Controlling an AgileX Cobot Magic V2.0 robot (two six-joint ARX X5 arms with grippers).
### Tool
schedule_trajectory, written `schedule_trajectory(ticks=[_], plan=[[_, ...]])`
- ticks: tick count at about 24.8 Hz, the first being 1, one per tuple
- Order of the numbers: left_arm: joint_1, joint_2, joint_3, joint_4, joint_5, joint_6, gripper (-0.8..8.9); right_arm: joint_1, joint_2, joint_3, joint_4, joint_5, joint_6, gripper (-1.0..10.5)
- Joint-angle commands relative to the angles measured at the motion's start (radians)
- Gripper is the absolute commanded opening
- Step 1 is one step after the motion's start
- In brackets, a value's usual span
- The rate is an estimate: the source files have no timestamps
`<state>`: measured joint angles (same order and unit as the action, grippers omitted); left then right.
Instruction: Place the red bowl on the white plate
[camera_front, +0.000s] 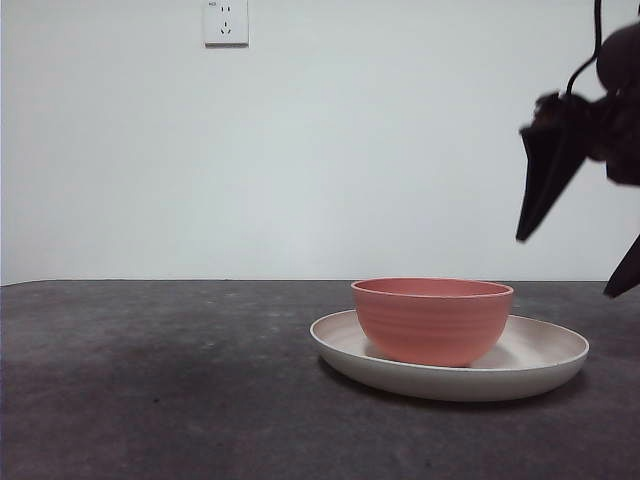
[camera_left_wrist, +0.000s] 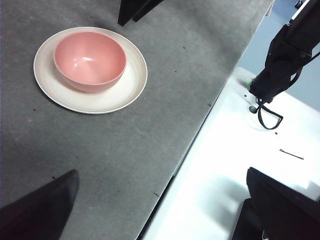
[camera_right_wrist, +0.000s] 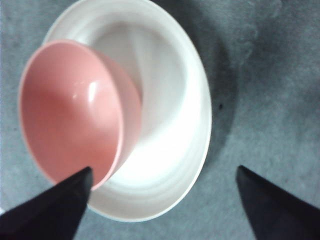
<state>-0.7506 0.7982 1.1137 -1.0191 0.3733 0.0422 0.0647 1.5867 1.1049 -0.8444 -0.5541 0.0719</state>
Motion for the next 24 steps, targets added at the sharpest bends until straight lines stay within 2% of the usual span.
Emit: schedule_trajectory(ticks=[1,6,12,17,19,24], plan=[[-0.01,0.004,0.009,0.011,0.006,-0.001,5.62,0.0,0.049,0.019,0.025,-0.001,-0.024,3.5],[-0.01,0.004,0.009,0.011,0.006,-0.001,5.62,0.0,0.114,0.019,0.064,-0.001,-0.024,3.0],[-0.01,0.004,0.009,0.011,0.006,-0.001,5.62,0.0,0.181,0.019,0.108,-0.003,-0.02,2.9],[-0.01,0.004,0.009,0.011,0.006,-0.001,5.62,0.002,0.211,0.019,0.141,-0.011,-0.02,1.7],[-0.01,0.004,0.009,0.012,0.006,-0.001,5.62,0.002,0.211,0.019,0.15,-0.014,-0.019,0.9],[-0.01,0.005,0.009,0.014,0.006,-0.001,5.62,0.002,0.219,0.019,0.152,0.0,0.026,0.7]])
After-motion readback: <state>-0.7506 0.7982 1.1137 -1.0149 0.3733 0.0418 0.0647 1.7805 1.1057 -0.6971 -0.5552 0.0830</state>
